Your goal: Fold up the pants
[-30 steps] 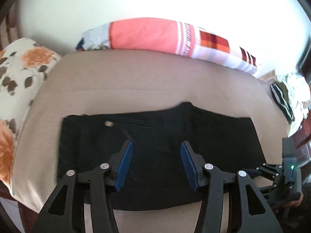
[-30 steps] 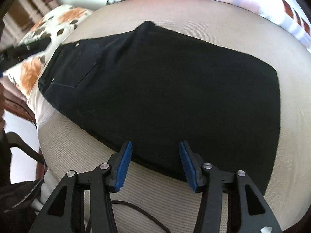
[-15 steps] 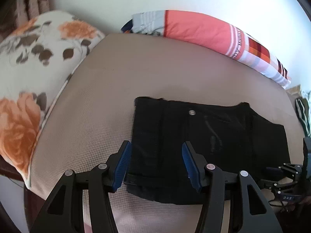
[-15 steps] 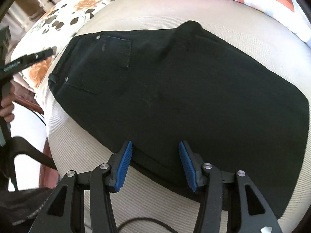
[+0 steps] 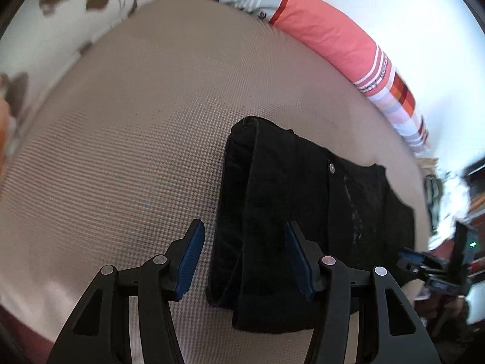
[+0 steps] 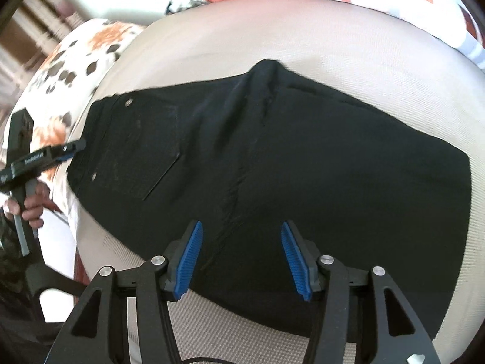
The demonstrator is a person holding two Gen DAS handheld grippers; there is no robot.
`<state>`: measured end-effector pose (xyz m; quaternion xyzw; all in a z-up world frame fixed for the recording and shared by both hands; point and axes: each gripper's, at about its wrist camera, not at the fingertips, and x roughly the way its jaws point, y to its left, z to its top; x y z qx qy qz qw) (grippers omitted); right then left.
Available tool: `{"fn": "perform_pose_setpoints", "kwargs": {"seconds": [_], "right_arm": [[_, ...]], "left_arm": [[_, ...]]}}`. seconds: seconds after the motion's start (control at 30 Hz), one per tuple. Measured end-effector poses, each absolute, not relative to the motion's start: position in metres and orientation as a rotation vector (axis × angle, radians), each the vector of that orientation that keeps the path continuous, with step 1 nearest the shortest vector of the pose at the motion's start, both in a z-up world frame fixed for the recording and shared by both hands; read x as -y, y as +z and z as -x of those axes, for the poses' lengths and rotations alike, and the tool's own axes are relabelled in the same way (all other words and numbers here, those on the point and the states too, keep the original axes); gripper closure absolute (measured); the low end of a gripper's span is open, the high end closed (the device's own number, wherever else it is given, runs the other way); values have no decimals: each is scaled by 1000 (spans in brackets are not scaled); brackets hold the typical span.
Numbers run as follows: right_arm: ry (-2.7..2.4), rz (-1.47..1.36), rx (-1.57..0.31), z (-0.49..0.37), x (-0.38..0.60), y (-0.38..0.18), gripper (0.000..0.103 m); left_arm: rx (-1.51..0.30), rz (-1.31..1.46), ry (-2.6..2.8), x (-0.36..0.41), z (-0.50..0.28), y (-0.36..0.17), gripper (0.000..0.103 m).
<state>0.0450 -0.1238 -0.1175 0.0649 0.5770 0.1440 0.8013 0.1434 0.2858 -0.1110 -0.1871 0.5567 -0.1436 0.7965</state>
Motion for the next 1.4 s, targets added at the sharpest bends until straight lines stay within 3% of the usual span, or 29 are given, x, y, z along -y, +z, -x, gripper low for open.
{"fn": "perform_pose_setpoints", "kwargs": {"seconds": [0.43,0.97,1.07,1.13,1.4], "right_arm": [[250,-175,-1289,-63,124,-119,50],[201,-100,-1314,-79,94,-114,46],[226,-89,-1315,-78,86,-115,46],[247,-92,-1313,-76,84,-116,46],[202,-122,-1242,-75,98,-103,46]], "left_arm": [[-1361,630,-598,-310,-184,-142,46],[-1341,729,-810,-321,-197,-153,46],[-1339,692,-844,-310,-200,-154,57],[-1341,679,-863,-300,-202,-159,71],[-1277,655,-719,-283,-195,-152,75]]}}
